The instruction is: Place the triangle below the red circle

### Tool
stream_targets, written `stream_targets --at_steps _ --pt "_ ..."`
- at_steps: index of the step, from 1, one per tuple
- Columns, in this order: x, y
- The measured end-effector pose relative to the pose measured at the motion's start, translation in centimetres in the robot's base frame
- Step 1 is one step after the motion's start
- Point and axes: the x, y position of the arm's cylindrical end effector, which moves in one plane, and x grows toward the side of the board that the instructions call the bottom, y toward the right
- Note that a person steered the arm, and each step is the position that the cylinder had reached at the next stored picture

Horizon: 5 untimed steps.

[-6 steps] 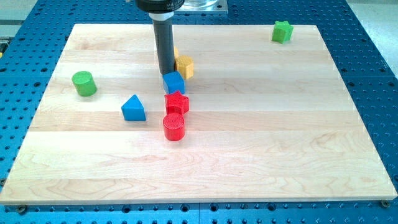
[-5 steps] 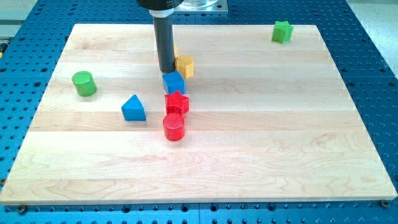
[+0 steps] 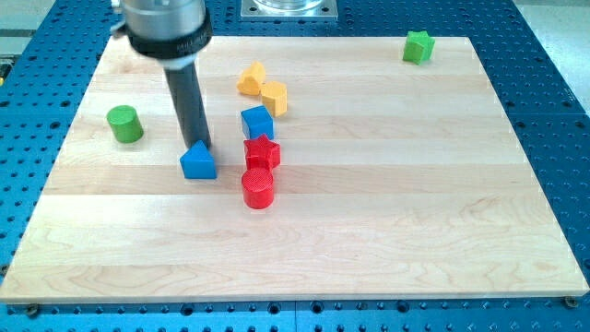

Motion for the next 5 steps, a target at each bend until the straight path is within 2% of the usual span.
stream_targets --at_steps 1,2,3,4,5 --pt "6.8 0.0" --pt "10.4 2.9" --pt "10.8 3.6" --pt "10.1 7.6" --pt "7.4 9.7"
